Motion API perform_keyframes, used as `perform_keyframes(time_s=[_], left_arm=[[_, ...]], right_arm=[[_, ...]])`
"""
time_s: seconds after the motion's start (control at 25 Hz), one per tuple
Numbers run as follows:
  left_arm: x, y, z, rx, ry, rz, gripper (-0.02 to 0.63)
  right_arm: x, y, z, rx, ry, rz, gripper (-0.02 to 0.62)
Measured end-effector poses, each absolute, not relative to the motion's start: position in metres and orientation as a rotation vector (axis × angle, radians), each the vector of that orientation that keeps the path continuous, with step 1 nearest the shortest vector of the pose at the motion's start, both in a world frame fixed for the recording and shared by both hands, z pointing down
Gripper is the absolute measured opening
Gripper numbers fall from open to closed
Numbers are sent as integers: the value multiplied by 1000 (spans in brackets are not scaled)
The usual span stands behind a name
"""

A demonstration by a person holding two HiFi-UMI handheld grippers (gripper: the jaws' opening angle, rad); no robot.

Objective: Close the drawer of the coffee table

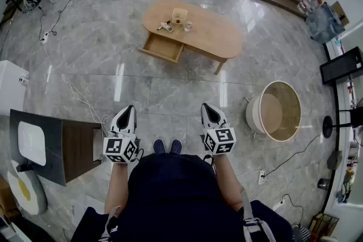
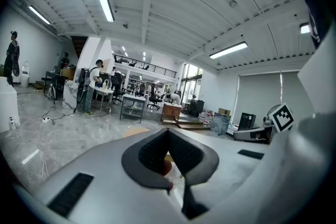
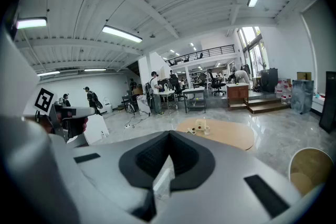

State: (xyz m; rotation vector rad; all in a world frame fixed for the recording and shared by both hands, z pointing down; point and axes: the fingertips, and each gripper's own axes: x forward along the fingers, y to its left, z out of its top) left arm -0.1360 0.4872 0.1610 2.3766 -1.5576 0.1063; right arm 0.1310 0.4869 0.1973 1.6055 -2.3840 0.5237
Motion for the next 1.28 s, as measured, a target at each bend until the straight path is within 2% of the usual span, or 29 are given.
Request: perform_keyframes(time_s=[0.36, 1.28], left_arm=[[-130, 489, 170, 2347, -1565, 142, 25], [-102, 504, 171, 2299, -1611, 167, 25]], right_arm=[[137, 486, 202, 1583, -2438, 635, 26], [165, 495, 200, 1503, -2510, 610, 28]])
